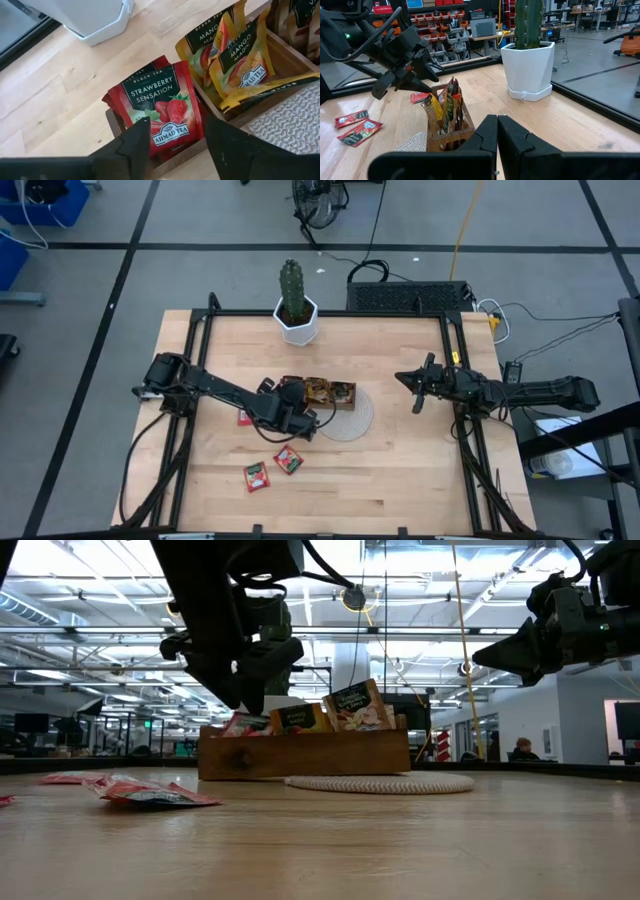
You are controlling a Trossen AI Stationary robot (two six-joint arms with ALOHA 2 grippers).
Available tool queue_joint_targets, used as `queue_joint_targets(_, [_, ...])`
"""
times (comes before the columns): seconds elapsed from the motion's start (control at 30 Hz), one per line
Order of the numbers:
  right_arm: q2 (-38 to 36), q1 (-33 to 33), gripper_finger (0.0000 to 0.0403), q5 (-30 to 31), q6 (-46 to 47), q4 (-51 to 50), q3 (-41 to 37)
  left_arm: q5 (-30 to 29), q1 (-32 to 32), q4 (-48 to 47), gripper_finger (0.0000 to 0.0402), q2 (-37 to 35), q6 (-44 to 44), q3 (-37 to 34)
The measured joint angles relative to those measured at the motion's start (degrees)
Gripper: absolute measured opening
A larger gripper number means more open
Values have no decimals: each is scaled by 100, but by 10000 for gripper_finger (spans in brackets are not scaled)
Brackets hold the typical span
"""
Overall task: Pick & Place Tea
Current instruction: Put the red tea bag into the left section of the wooden organizer
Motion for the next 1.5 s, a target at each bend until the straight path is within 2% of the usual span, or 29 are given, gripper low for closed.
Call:
queue_joint_targets(0.13, [1,-1,0,-1,-1,0,0,-28,14,-35,199,-2,313,22])
queue_joint_targets(0.43, [1,0,0,-1,0,1,0,-63,112,-1229,180,-13,1653,701])
queue_joint_targets(0.53, [0,-1,0,-1,0,0,0,249,162,-1427,168,-13,2271,733])
queue_joint_targets(0.63, [1,0,0,-1,0,0,0,946,296,-1410,131,-13,2944,676])
queue_joint_targets(0.77, [2,-2,0,0,0,0,0,1145,458,-1438,28,-13,3424,610])
queue_joint_targets(0.8, [0,-2,0,0,-1,0,0,1178,511,-1440,15,-13,3509,608])
queue_joint_targets(0.93, [1,0,0,-1,-1,0,0,1362,673,-1446,5,-13,4097,605])
queue_joint_targets(1.17, [2,-2,0,-1,0,0,0,2505,882,-1010,3,-13,5527,603])
queue_joint_targets(1.23, [2,-1,0,0,0,0,0,2785,1032,-910,2,-13,5653,603])
queue_joint_targets(1.37, [2,0,0,0,0,0,0,2910,1251,-825,2,-13,5809,603])
queue_joint_targets(1.5, [1,-1,0,0,0,0,0,3288,1390,-693,1,-13,5982,603])
